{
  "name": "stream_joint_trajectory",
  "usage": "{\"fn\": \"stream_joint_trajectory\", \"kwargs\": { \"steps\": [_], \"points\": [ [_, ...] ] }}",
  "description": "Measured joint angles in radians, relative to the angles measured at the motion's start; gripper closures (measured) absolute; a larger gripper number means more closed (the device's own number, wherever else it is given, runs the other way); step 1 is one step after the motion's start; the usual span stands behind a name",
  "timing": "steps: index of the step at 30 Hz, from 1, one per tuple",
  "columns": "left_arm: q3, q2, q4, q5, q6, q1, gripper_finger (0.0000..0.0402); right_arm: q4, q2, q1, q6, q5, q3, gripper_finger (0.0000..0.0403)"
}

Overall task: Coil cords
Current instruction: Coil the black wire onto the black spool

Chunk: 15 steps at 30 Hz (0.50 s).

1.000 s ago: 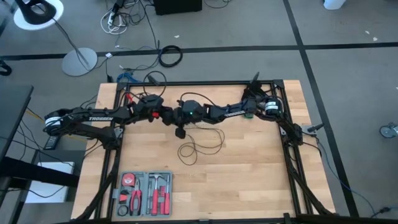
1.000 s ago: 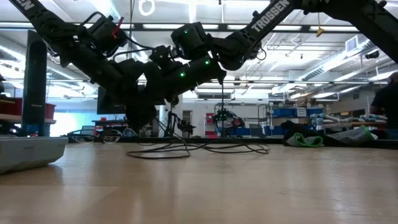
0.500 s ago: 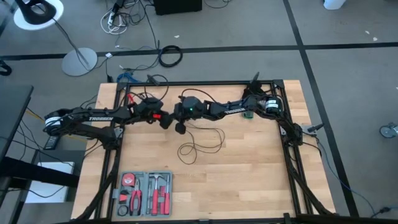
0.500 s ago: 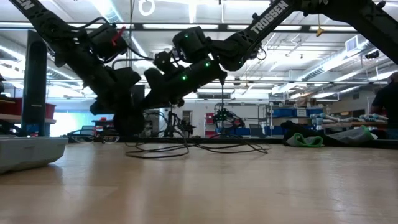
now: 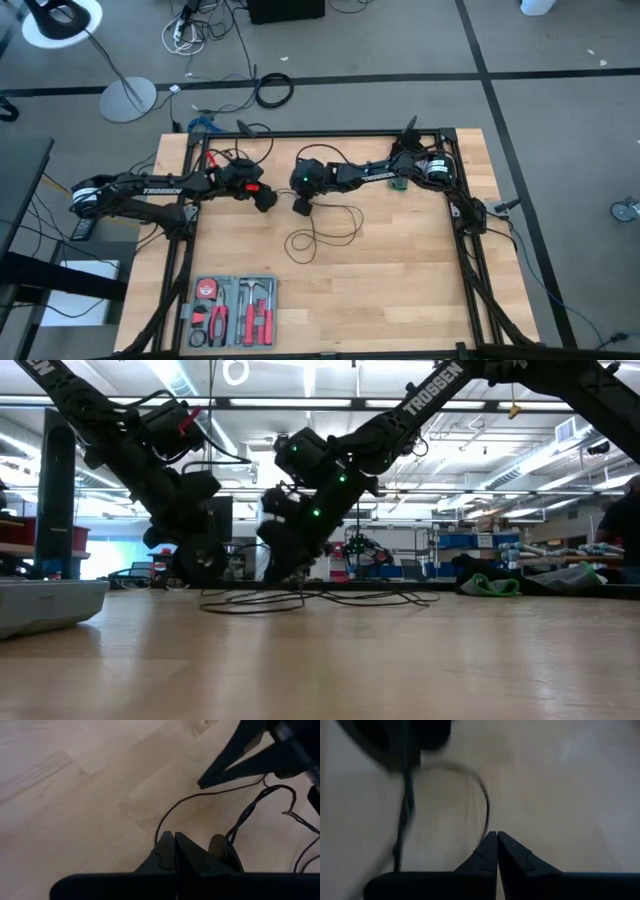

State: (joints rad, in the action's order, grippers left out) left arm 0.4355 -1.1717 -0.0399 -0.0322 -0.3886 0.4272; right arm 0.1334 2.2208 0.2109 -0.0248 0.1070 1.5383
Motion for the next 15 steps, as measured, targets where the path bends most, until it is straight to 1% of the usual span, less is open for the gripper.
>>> {"fn": "stream_joint_trajectory", "kwargs": {
  "steps": [5, 9, 13, 15],
  "points": [
    [0.000, 0.000, -0.031, -0.004, 0.015, 0.026, 0.0401, 0.143, -0.002, 0.011, -0.007, -0.002, 0.004, 0.0383],
    [0.000, 0.000, -0.057, -0.013, 0.018, 0.041, 0.0401, 0.197, -0.018, 0.025, -0.035, -0.011, 0.003, 0.0386],
    [0.000, 0.000, -0.061, -0.017, 0.021, 0.044, 0.0401, 0.275, -0.068, 0.035, -0.035, -0.028, -0.003, 0.0393],
    [0.000, 0.000, -0.061, -0.017, 0.023, 0.044, 0.0401, 0.306, -0.118, 0.041, -0.034, -0.028, -0.018, 0.0398]
  ]
}}
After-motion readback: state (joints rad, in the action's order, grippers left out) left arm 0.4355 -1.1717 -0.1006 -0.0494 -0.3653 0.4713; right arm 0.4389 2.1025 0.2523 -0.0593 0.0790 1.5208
